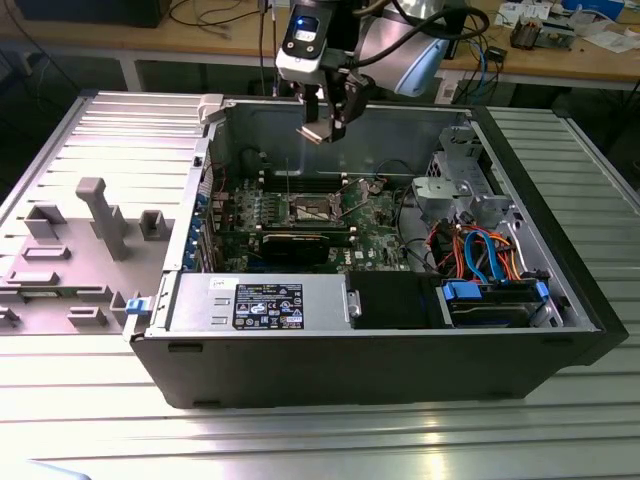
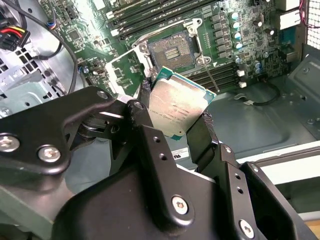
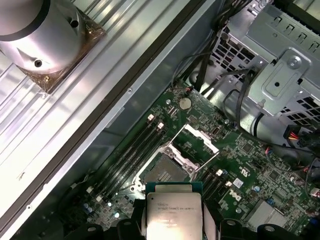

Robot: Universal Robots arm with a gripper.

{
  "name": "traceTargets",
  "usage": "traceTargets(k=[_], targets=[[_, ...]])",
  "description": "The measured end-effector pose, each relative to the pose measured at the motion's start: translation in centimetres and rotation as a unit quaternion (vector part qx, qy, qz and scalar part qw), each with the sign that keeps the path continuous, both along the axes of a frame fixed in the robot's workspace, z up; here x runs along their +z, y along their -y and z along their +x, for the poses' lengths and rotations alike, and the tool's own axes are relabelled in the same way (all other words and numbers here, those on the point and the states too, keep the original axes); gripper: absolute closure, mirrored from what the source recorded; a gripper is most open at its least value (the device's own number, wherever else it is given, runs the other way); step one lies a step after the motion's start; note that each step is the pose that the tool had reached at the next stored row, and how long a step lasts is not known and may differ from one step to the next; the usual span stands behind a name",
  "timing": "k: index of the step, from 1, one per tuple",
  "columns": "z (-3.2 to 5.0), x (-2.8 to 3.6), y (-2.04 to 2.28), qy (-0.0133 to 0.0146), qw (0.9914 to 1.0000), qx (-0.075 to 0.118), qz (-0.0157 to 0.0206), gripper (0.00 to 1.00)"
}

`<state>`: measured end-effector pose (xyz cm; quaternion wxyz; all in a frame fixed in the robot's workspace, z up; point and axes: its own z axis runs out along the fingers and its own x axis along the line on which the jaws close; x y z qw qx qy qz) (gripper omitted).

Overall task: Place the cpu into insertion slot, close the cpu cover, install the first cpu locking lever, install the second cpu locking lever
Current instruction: 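Place the cpu into insertion slot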

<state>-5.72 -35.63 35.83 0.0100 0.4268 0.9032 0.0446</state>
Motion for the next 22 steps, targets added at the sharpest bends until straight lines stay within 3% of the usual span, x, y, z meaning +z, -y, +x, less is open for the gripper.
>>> traceTargets(k=[5, 7, 13, 14, 17, 18, 22], targets=[[-0.05, -0.10, 0.00, 0.0000, 0.99977, -0.021, 0.0000, 0.46], [-0.07, -0.20, 0.00, 0.0000, 0.99909, -0.043, 0.0000, 0.46], [-0.09, -0.43, 0.00, -0.0001, 0.99738, -0.072, 0.0000, 0.46], [-0.09, -0.49, 0.00, -0.0003, 0.99678, -0.080, 0.0000, 0.46], [-0.10, -0.76, 0.00, -0.0017, 0.99280, -0.120, -0.0002, 0.46], [-0.10, -0.77, 0.00, -0.0017, 0.99232, -0.124, -0.0002, 0.46], [-0.10, -0.78, 0.00, -0.0016, 0.99218, -0.125, -0.0001, 0.46]])
